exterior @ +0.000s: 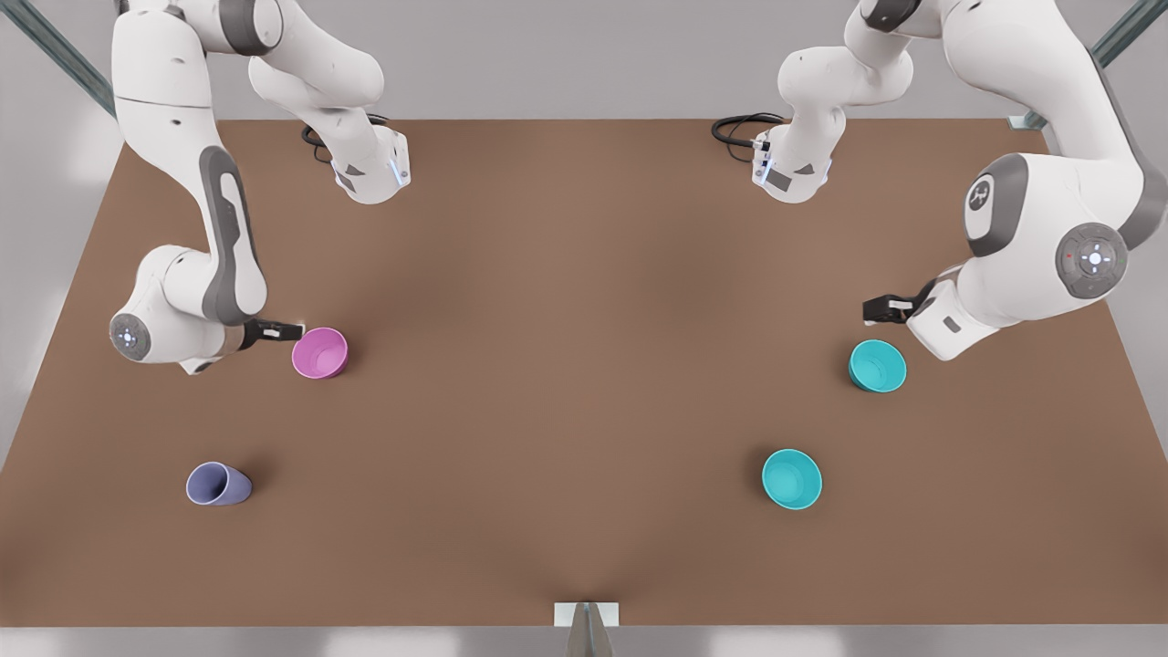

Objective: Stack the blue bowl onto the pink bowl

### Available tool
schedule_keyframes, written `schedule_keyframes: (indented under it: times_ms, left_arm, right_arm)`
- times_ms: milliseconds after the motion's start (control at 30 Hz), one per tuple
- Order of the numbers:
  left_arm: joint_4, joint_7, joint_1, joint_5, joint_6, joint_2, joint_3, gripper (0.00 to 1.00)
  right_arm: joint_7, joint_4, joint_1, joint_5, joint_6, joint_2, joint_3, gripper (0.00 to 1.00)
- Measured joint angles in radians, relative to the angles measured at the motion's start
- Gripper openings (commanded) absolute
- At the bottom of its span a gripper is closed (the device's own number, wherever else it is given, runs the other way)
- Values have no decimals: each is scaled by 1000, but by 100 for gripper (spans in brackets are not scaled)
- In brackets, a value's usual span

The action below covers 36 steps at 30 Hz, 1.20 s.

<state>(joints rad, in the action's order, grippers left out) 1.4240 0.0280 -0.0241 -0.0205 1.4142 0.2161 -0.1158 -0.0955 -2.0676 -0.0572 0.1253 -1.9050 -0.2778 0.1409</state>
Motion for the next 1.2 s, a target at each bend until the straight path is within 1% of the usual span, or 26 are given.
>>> schedule_keyframes:
  times_ms: [100, 233, 600, 633, 667, 733, 800, 833, 933, 1067, 1133, 1200]
  left_arm:
    - [0, 0, -2, 0, 10, 4, 0, 100]
    - [1, 1, -4, 0, 17, 4, 0, 100]
    - [2, 2, -5, 0, 23, 6, 0, 100]
    - [2, 2, -5, 0, 23, 6, 0, 100]
    - [2, 2, -5, 0, 23, 6, 0, 100]
    - [2, 2, -6, 0, 24, 6, 1, 100]
    - [2, 2, -7, 0, 24, 6, 1, 100]
    - [2, 2, -7, 0, 24, 6, 1, 100]
    - [2, 2, -7, 0, 24, 6, 1, 100]
    - [2, 2, -7, 0, 24, 6, 1, 100]
    - [2, 2, -7, 0, 24, 6, 1, 100]
    - [1, 2, -7, 0, 24, 6, 1, 100]
  right_arm:
    - [-1, -11, -6, 21, -81, -20, 0, 100]
    - [-2, -49, -14, 33, -140, -22, 0, 100]
    - [-16, -47, -30, 126, -205, -143, -7, 100]
    - [-17, -48, -29, 134, -208, -149, -8, 98]
    - [-18, -48, -29, 140, -210, -155, -9, 92]
    - [-21, -48, -27, 149, -214, -163, -11, 60]
    - [-27, -49, -27, 159, -215, -170, -12, 33]
    - [-35, -49, -26, 170, -215, -173, -12, 21]
    - [-49, -32, -27, 178, -205, -175, -14, 21]
    - [-52, 88, -9, 205, -100, -172, -16, 21]
    - [-40, 157, 59, 247, -22, -164, -16, 21]
    - [-3, 211, 204, 326, 37, -160, -15, 21]
